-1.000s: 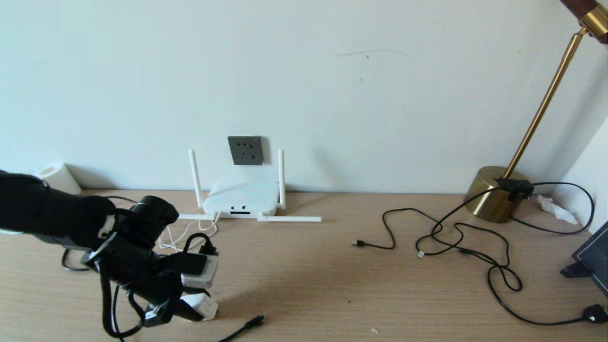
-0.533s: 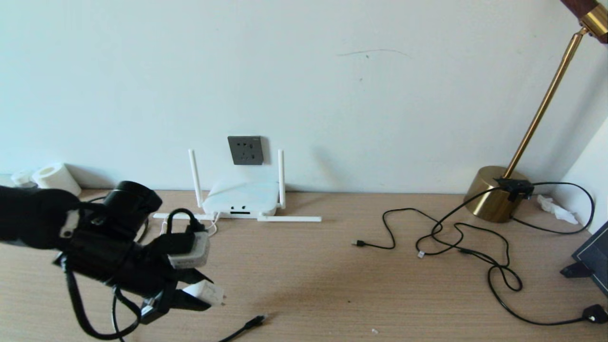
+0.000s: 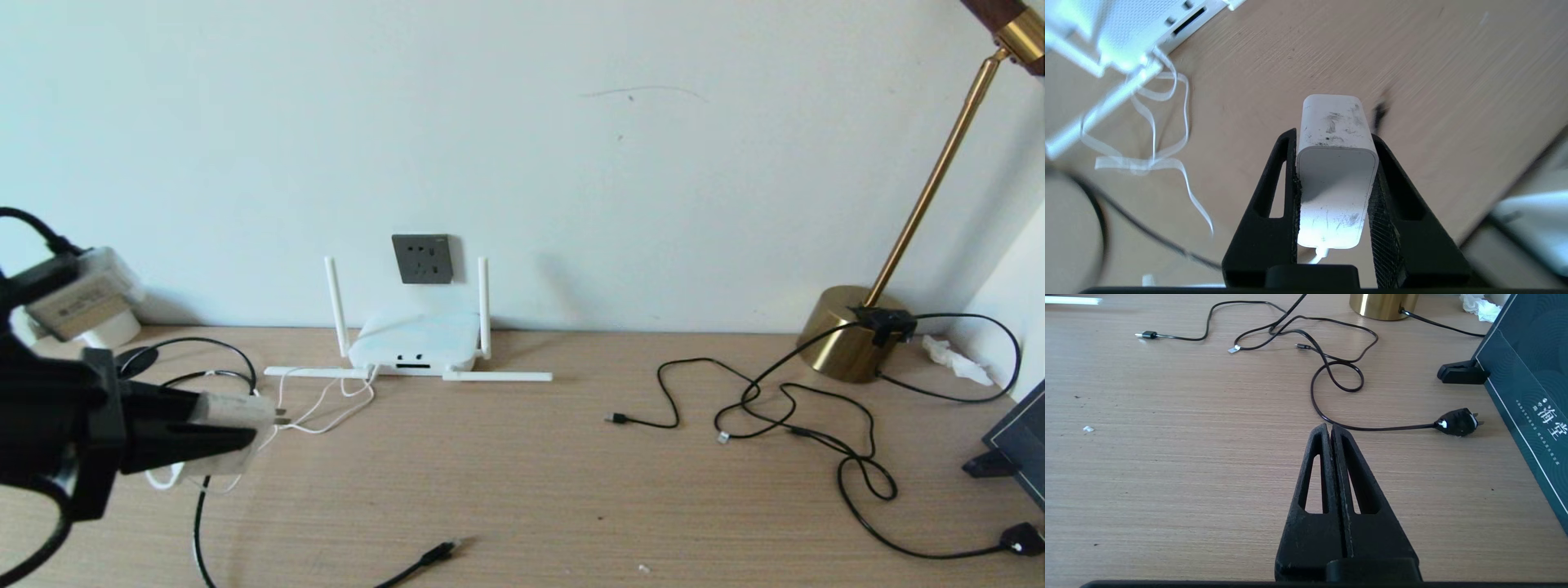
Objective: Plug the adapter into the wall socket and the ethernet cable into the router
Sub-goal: Align plug and socket
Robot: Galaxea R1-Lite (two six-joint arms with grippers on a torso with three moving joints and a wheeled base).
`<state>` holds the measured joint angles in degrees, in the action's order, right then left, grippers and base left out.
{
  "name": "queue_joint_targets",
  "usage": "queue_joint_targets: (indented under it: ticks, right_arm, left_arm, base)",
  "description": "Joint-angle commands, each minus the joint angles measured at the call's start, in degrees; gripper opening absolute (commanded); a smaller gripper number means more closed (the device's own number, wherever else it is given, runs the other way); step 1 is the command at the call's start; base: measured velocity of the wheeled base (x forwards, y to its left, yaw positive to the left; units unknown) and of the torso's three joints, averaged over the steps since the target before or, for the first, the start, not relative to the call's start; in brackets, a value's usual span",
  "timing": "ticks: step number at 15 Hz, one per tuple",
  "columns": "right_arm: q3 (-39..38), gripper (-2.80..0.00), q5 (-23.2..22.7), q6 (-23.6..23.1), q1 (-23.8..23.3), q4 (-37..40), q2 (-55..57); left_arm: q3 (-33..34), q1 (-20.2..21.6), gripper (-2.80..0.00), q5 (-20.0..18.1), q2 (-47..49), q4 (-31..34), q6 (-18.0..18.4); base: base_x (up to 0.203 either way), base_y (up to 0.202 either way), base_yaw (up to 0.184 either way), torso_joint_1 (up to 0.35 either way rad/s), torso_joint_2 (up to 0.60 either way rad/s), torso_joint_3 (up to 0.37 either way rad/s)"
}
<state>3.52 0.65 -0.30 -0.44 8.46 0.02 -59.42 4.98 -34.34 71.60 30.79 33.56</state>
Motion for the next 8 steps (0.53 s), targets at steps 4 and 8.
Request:
queue_joint_targets:
  ticks: [4,8]
  right_arm:
    - [-0.01,-2.80,-0.03,-0.05,0.00,0.07,0.06]
    - [-0.01,-2.80,-0.03,-0.05,0.00,0.07,0.06]
  left_arm:
    - [-2.15,-0.84,-2.80,-0.39,-6.82,1.85,-31.65]
    - [7.38,-4.50,-2.80,2.08,-3.82,-23.33,-49.94]
  base:
    - [0.000,0.000,0.000,0.000,0.00,0.000]
    - [0.000,0.000,0.000,0.000,0.00,0.000]
